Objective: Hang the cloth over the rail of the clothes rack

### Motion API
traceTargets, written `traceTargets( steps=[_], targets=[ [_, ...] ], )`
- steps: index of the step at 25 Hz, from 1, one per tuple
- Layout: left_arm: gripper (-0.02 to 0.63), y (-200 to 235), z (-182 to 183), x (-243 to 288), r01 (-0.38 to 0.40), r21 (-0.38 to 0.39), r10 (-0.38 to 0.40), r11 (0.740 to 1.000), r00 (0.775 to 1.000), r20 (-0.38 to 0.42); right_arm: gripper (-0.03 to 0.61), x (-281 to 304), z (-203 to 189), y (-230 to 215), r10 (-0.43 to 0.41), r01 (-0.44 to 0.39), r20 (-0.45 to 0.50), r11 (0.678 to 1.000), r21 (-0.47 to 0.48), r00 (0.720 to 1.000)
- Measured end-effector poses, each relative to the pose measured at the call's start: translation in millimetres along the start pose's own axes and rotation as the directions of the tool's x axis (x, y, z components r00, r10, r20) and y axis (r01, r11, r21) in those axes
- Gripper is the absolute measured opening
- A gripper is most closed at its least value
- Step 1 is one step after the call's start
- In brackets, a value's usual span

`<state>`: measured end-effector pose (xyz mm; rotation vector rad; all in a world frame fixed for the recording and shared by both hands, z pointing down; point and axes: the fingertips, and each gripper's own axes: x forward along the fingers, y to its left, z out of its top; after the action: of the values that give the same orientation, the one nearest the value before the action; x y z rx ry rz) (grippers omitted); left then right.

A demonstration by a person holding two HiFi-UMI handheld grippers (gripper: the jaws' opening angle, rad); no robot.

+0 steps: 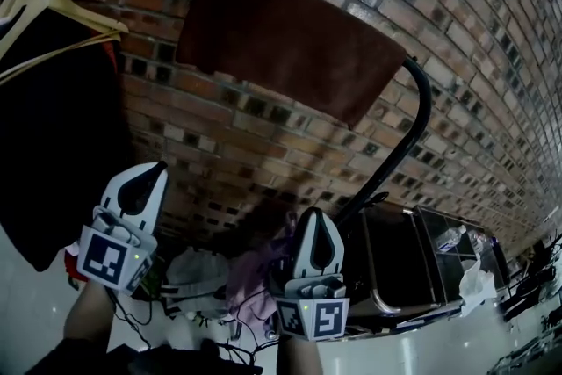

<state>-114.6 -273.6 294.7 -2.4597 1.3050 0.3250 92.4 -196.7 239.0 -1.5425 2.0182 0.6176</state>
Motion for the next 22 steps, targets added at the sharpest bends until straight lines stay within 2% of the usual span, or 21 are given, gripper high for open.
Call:
traceTargets(
  steps=[5,12,16,18,22],
  targets=[
    [0.021,-23,-31,-15,0.029,-0.071,-0.032,0.997,0.998,-0.045,0.009,-29,-30,-2,-0.017,0.018,-0.087,1.0,0.014,0.996],
    [0.021,-48,-67,-29,0.084,-0.135,-0.097,0.987,0.991,-0.096,0.009,-67,-81,3,-0.025,0.0,-0.271,0.996,-0.091,0.962],
    [0.021,-60,-79,-30,0.101,-0.139,-0.118,0.985,0.986,-0.121,0.009,-82,-99,-2,-0.019,-0.025,-0.312,0.99,-0.137,0.95],
    [0.021,-65,-84,-31,0.106,-0.155,-0.126,0.982,0.984,-0.129,0.009,-84,-105,0,-0.017,-0.022,-0.342,0.993,-0.112,0.94],
    [0.021,-70,-92,-32,0.116,-0.17,-0.142,0.979,0.979,-0.148,0.009,-86,-111,7,-0.001,-0.048,-0.365,0.991,-0.126,0.931]
  ],
)
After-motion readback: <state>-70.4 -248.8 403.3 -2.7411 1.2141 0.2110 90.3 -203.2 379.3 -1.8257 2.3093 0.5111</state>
